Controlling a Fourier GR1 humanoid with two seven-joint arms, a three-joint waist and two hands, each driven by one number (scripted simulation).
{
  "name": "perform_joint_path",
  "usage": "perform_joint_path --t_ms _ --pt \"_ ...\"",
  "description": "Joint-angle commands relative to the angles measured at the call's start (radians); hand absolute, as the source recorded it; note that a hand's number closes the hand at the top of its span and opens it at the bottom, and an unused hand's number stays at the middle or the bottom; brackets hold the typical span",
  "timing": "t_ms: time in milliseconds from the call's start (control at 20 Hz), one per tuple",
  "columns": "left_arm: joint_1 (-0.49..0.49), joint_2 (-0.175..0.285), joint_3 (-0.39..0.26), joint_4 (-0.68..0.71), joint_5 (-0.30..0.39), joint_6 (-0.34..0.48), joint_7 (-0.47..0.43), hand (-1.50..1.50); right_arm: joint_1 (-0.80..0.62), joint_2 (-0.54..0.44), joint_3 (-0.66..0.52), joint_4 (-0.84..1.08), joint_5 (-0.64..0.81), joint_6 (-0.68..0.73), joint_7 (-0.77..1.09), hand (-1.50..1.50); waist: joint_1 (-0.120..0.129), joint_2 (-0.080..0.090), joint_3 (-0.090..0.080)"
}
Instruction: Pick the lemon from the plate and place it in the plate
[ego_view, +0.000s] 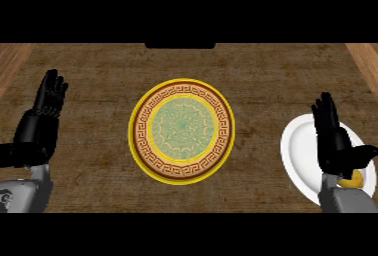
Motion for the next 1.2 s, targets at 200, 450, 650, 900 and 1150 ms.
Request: perform_joint_path --t_ms 200,450,650,900,1150 --pt "0.098 0.005 -0.030 0.087 0.006 -0.076 0.016 0.00 -0.026 -0.087 0.152 -0.078 -0.148 0.420 0.116 1.50 -0.006 -0.018 -0.007" --pt "0.148 -0.010 -0.043 0.159 0.042 -0.151 0.001 0.00 0.119 -0.126 0.059 -0.077 0.023 0.256 -0.230 -1.50 -0.026 -0.017 -0.006" --pt "0.068 -0.039 -0.032 0.222 0.015 -0.121 0.021 0.00 0.214 -0.160 0.055 -0.093 0.050 0.333 -0.435 -1.50 -0.026 -0.017 -0.006" --pt "0.098 -0.004 0.003 0.198 0.036 -0.174 0.010 0.00 0.343 -0.203 -0.020 -0.113 0.108 0.289 -0.540 -1.50 -0.024 -0.018 -0.006" --pt "0.063 -0.024 -0.003 0.190 0.015 -0.147 0.074 0.00 0.370 -0.307 -0.169 -0.176 0.048 0.325 -0.452 -1.50 -0.024 -0.018 -0.007"
